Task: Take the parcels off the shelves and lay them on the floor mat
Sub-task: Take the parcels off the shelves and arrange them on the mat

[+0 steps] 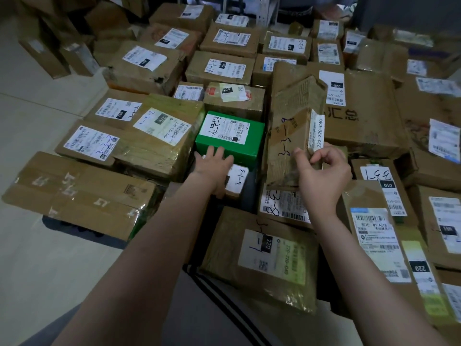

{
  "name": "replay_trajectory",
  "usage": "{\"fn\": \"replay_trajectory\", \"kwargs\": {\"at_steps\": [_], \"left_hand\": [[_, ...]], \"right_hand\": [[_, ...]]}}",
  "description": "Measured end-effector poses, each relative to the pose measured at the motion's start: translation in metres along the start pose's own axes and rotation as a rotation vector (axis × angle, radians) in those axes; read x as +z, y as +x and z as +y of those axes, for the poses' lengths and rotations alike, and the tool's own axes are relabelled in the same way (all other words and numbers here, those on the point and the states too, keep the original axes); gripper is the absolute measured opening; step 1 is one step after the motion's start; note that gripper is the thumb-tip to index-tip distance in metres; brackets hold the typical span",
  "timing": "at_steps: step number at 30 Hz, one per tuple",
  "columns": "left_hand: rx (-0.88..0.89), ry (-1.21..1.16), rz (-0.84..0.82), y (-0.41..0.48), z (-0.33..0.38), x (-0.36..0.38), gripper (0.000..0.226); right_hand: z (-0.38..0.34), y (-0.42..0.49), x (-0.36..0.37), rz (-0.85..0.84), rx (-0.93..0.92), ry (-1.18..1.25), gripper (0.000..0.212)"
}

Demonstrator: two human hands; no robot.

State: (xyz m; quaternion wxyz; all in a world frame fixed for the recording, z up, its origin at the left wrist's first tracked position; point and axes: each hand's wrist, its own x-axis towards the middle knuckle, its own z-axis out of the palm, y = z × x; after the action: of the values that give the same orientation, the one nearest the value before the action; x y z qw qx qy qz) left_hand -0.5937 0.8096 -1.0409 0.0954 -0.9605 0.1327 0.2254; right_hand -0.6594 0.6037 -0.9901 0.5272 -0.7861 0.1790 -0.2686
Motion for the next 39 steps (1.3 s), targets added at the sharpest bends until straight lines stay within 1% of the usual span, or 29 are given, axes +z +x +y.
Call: {"fn": "replay_trajectory", "kwargs": {"at_steps": [2,5,8,11,15,17,19,20,21,23,25,28,30,32,35,39], "left_hand": [[0.046,-0.096,0.026,0.000,0.011,0.002,0.100],[0.059,-0.203,0.046,-0.004,0.025,0.006,0.098],[0.064,-0.220,0.052,-0.008,0.024,0.011,0.097],[0.118,-0.241,0.057,-0.012,0.014,0.018,0.097],[0.161,-0.267,0.006,-0.012,0.002,0.027,0.100],[0.152,-0.363,0.078,-0.009,-0.005,0.023,0.091],[0.091,-0.494,0.240,-0.002,-0.012,0.012,0.077],[0.061,-0.499,0.314,0.004,-0.016,0.003,0.074],[0.037,-0.453,0.360,0.010,-0.019,-0.006,0.073],[0.000,-0.301,0.365,0.024,-0.023,-0.023,0.081],[-0.033,-0.149,0.286,0.040,-0.025,-0.033,0.096],[-0.011,0.036,0.150,0.065,-0.030,-0.041,0.111],[0.016,0.070,0.087,0.079,-0.033,-0.044,0.115],[0.023,0.082,0.061,0.090,-0.035,-0.046,0.118],[0.042,0.101,0.092,0.099,-0.037,-0.046,0.120],[0.093,0.023,0.127,0.103,-0.041,-0.047,0.119]], "right_hand": [[0.000,0.001,-0.003,0.027,-0.004,-0.006,0.030],[0.000,0.001,-0.005,0.045,-0.018,-0.024,0.030],[-0.001,0.001,-0.005,0.034,0.008,0.000,0.030],[-0.001,-0.001,0.000,0.001,0.019,0.011,0.029],[-0.001,-0.005,0.007,-0.005,0.003,0.010,0.032],[0.002,-0.004,0.010,0.006,0.010,0.023,0.032],[0.003,0.002,0.013,0.017,0.043,0.061,0.033],[0.003,0.006,0.015,0.032,0.053,0.073,0.033],[0.002,0.012,0.017,0.051,0.060,0.075,0.034],[-0.002,0.025,0.023,0.078,0.067,0.066,0.036],[-0.004,0.035,0.032,0.085,0.060,0.055,0.037],[-0.002,0.043,0.046,0.066,0.031,0.036,0.034],[0.002,0.044,0.055,0.055,0.025,0.030,0.033],[0.004,0.045,0.062,0.063,0.038,0.040,0.033],[0.010,0.047,0.067,0.087,0.050,0.080,0.036],[0.016,0.046,0.063,0.086,0.089,0.130,0.038]]}}
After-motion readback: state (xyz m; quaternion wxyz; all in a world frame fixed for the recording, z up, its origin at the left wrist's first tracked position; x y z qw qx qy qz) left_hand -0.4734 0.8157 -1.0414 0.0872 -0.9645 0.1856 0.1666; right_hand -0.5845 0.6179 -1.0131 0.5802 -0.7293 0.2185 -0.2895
